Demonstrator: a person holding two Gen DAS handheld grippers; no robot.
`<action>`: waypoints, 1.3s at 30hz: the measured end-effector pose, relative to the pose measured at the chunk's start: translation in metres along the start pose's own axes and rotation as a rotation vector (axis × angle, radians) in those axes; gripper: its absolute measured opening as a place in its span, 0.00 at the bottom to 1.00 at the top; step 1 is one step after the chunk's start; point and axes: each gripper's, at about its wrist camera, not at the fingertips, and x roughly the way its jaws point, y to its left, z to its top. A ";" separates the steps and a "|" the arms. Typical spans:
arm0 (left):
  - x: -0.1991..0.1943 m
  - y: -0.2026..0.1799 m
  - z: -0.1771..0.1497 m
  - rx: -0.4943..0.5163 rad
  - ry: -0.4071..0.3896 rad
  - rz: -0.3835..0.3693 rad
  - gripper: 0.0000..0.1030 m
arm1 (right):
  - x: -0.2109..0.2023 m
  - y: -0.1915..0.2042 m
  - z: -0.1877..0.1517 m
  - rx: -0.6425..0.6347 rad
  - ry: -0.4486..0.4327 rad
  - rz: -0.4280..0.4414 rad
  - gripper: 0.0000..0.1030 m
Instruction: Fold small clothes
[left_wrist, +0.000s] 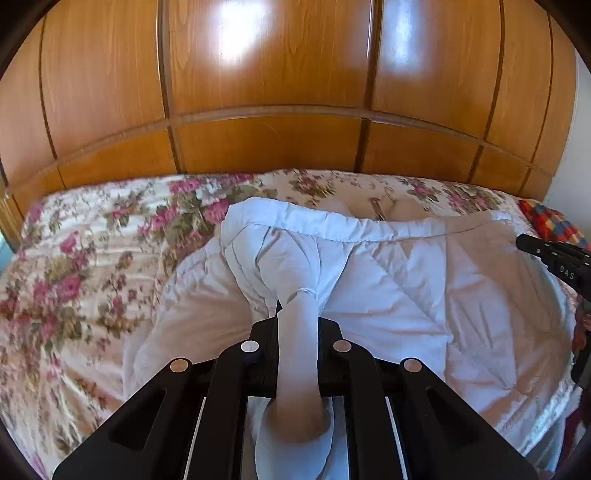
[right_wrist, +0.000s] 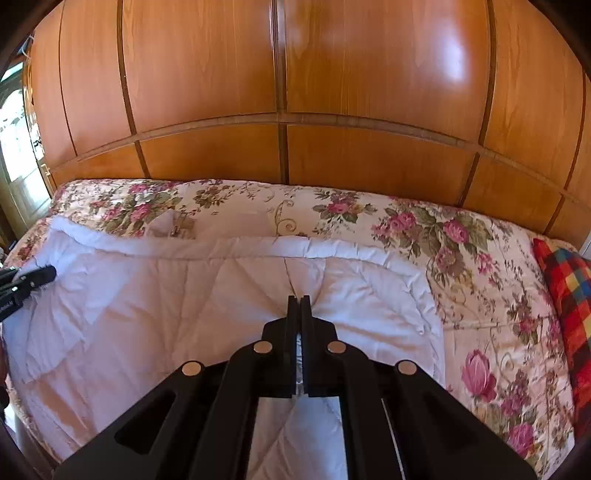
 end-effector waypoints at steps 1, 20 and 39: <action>0.005 0.000 0.001 -0.005 0.007 0.004 0.07 | 0.005 0.000 0.001 0.002 0.004 -0.003 0.01; 0.080 0.043 -0.033 -0.198 0.003 -0.055 0.33 | 0.090 -0.019 -0.016 0.089 0.040 0.007 0.00; 0.018 0.037 -0.011 -0.214 -0.058 0.009 0.75 | 0.032 -0.008 0.001 0.052 -0.056 0.052 0.52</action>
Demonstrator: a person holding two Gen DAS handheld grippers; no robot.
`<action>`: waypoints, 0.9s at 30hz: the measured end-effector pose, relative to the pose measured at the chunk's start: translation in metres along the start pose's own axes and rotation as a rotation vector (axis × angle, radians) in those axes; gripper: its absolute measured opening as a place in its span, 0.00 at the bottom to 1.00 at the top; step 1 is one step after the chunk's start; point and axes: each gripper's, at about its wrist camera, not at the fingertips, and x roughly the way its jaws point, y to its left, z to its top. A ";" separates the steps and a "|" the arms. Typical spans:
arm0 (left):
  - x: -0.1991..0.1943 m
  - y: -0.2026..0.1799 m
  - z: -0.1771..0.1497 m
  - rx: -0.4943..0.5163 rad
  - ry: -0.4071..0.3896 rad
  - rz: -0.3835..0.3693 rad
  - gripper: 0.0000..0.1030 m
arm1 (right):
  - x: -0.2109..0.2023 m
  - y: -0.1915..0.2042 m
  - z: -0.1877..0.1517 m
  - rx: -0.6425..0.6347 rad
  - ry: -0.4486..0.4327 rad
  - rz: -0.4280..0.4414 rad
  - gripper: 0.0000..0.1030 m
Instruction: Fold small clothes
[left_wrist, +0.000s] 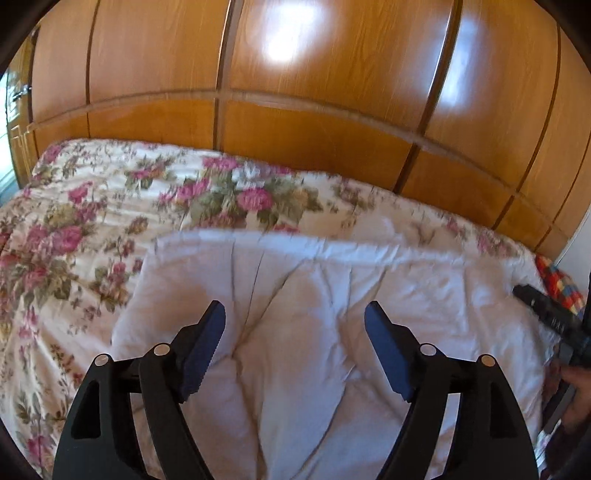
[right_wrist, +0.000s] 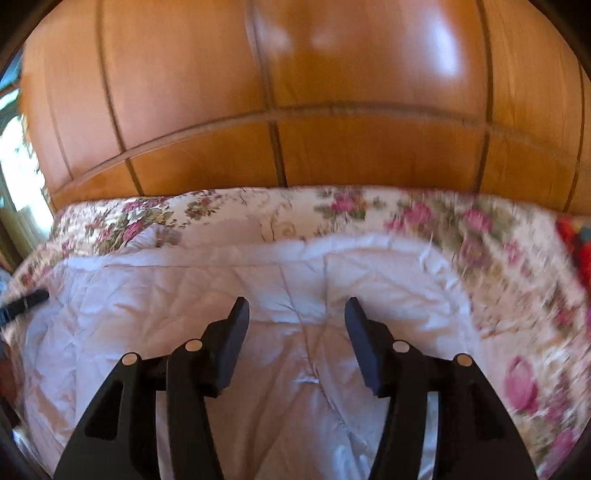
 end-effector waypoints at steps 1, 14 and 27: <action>-0.001 -0.001 0.004 0.006 -0.009 0.002 0.76 | -0.003 0.003 0.002 -0.009 0.000 -0.003 0.52; 0.043 0.042 0.007 -0.031 0.007 0.260 0.88 | 0.016 -0.034 0.014 0.031 0.027 -0.148 0.55; 0.068 0.085 -0.007 -0.244 0.062 0.121 0.96 | 0.052 -0.079 -0.002 0.203 0.033 -0.058 0.60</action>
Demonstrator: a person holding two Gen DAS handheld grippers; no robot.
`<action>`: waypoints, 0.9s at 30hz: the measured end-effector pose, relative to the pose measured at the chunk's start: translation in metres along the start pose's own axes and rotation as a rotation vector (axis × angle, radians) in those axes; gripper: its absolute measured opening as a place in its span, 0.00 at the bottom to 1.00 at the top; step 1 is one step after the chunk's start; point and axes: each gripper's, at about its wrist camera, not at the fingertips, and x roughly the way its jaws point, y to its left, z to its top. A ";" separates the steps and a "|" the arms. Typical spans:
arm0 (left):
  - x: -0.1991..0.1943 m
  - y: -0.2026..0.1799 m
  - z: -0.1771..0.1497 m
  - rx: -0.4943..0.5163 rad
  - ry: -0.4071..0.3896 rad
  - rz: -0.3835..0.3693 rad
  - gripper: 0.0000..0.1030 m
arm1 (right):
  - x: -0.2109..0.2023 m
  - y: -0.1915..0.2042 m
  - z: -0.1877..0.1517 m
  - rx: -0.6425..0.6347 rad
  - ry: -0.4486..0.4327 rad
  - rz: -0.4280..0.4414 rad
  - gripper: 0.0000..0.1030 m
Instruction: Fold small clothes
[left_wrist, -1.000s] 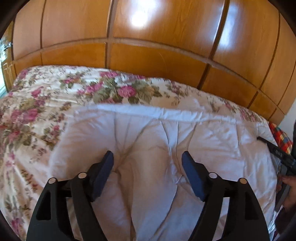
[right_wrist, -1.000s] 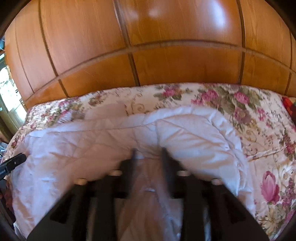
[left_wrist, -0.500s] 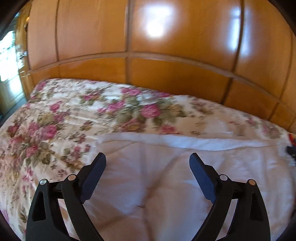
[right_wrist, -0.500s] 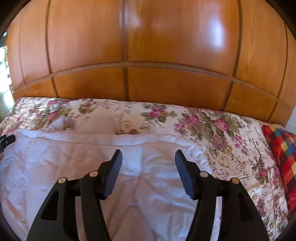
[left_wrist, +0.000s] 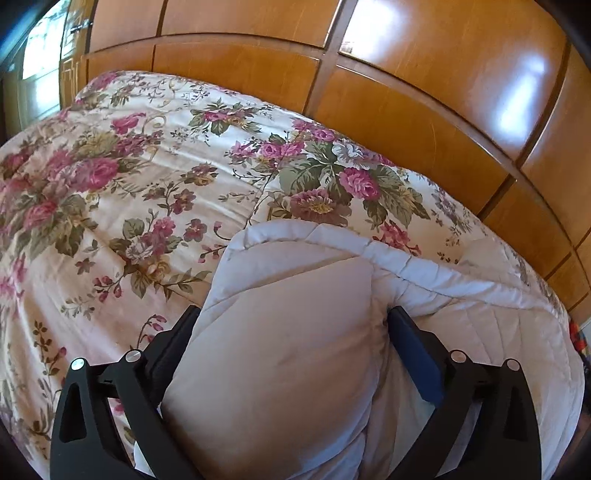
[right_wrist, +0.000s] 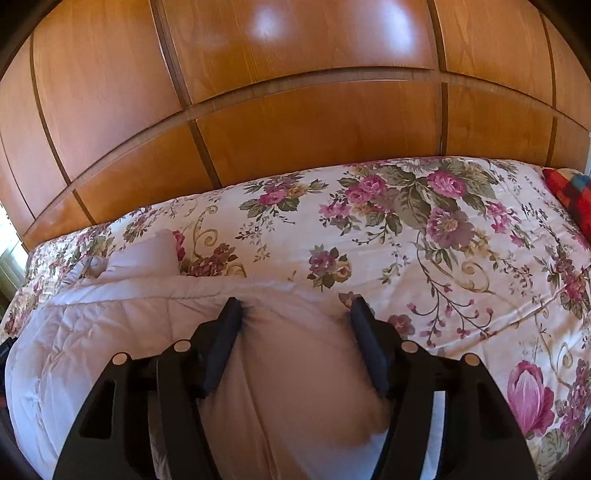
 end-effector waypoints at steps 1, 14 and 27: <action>0.000 0.001 0.000 -0.005 0.005 -0.005 0.96 | -0.001 0.001 0.001 -0.004 0.002 -0.007 0.62; -0.131 -0.053 -0.039 0.099 -0.187 -0.124 0.74 | -0.112 0.065 -0.035 -0.013 -0.098 0.087 0.59; -0.076 -0.064 -0.078 0.282 -0.081 -0.018 0.56 | -0.066 0.092 -0.067 -0.078 0.055 0.083 0.42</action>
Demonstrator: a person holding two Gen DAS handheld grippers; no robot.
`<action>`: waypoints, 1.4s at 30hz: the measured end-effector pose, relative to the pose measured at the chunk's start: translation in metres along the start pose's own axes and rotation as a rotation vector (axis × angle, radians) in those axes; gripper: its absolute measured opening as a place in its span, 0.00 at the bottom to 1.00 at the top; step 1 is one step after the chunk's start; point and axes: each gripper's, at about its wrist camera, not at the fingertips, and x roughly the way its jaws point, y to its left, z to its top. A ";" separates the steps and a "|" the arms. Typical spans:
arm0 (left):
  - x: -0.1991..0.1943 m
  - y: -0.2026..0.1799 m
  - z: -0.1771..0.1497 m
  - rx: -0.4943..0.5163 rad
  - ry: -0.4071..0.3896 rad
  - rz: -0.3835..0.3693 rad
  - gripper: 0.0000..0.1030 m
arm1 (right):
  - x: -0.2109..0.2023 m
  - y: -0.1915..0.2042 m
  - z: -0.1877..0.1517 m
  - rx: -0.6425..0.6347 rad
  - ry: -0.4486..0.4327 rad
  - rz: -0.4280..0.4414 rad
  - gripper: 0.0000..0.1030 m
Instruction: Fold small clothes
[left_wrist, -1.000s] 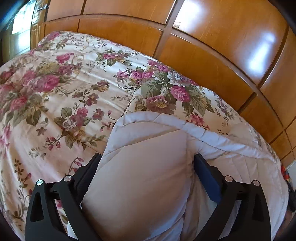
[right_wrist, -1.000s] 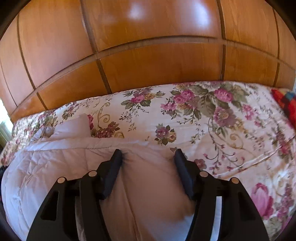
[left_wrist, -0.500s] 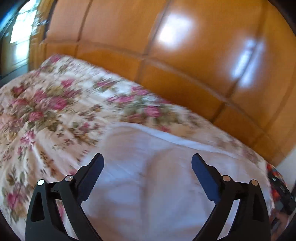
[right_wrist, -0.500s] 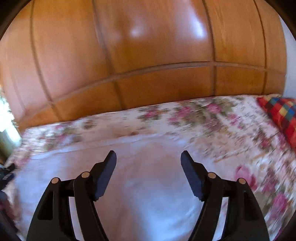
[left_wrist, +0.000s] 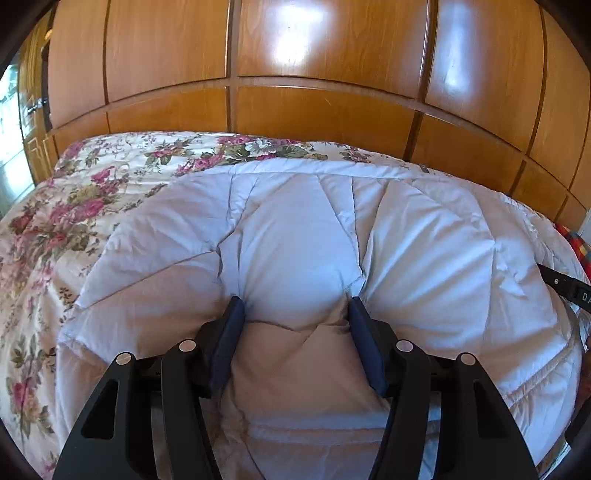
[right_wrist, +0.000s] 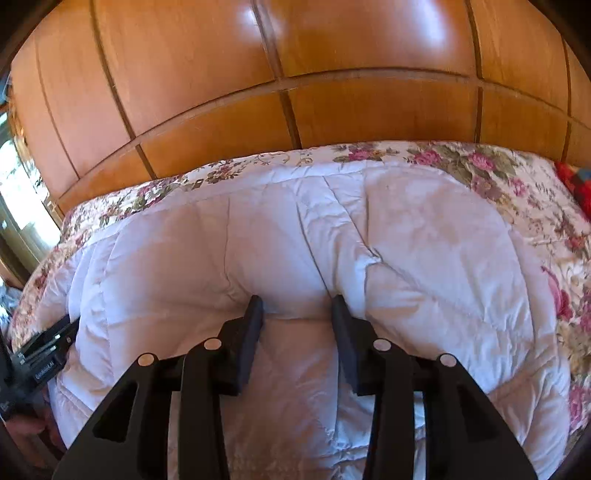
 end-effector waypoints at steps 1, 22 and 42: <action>-0.003 0.002 -0.001 -0.013 0.001 -0.003 0.57 | -0.006 0.001 -0.001 0.003 -0.009 0.005 0.49; -0.077 0.087 -0.082 -0.253 -0.023 0.017 0.31 | -0.096 -0.058 -0.089 0.244 -0.058 -0.011 0.28; -0.106 -0.054 -0.046 0.076 -0.165 -0.261 0.58 | -0.137 -0.157 -0.106 0.510 -0.167 0.189 0.57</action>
